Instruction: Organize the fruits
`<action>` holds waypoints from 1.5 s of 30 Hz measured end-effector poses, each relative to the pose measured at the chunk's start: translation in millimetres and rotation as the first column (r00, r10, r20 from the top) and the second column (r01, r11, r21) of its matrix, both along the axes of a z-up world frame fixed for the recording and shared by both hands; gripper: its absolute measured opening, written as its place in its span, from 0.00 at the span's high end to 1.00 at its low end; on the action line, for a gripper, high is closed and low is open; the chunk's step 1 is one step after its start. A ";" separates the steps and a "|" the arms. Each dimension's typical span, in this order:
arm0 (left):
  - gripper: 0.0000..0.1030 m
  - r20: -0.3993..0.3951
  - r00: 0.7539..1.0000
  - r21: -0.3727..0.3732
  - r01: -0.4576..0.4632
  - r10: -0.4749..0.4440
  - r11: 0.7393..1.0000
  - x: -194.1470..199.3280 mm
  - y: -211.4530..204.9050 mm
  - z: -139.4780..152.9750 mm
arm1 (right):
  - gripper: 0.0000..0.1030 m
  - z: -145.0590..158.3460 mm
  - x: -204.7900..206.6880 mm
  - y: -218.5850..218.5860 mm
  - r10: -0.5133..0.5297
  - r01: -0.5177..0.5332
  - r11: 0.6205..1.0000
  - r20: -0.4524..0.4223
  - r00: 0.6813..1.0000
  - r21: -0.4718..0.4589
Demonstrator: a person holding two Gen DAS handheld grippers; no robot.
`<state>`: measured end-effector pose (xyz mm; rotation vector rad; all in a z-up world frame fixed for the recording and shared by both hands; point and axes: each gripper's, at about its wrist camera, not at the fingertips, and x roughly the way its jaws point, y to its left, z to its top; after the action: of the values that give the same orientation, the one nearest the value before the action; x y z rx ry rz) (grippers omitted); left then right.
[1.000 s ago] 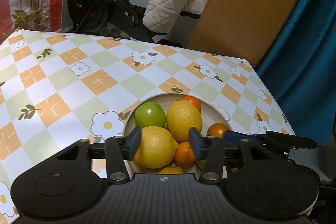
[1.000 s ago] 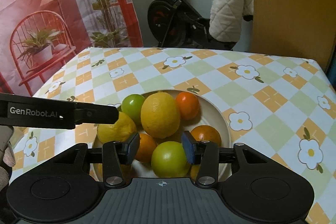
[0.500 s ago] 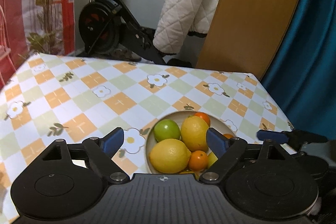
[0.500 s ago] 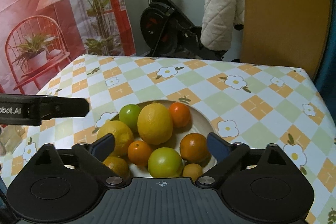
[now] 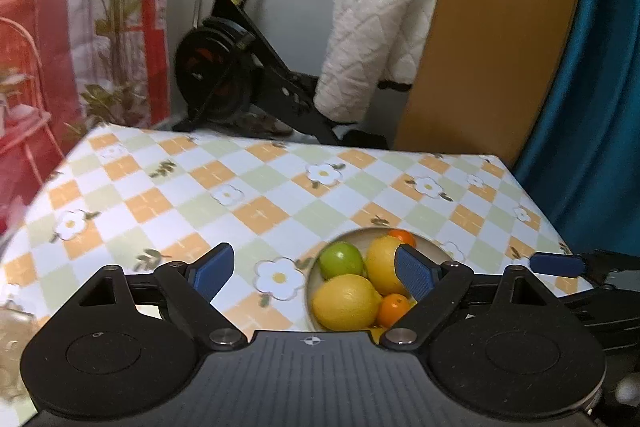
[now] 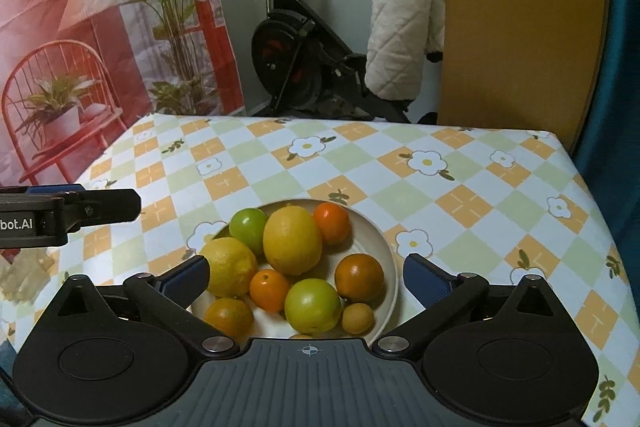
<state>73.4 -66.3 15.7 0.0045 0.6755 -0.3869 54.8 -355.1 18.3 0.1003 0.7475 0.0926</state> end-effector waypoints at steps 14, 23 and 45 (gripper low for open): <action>0.13 0.034 0.995 0.023 -0.097 0.096 0.995 -5.1 11.8 14.0 | 0.01 19.2 -8.8 9.4 0.007 -0.006 1.000 0.039 0.999 -0.006; 0.13 0.084 0.986 0.087 -0.149 0.141 0.985 -10.0 10.0 19.3 | 0.01 20.3 -7.8 11.4 0.003 -0.003 1.000 0.043 0.999 -0.006; 0.13 0.089 0.989 0.084 -0.123 0.115 0.989 -13.5 9.3 20.2 | 0.01 19.0 -7.2 10.9 -0.001 0.001 1.000 0.040 0.999 -0.007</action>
<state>59.9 -57.0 35.9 0.0645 0.6065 -0.2399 47.6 -344.1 37.3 0.0919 0.7074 0.0905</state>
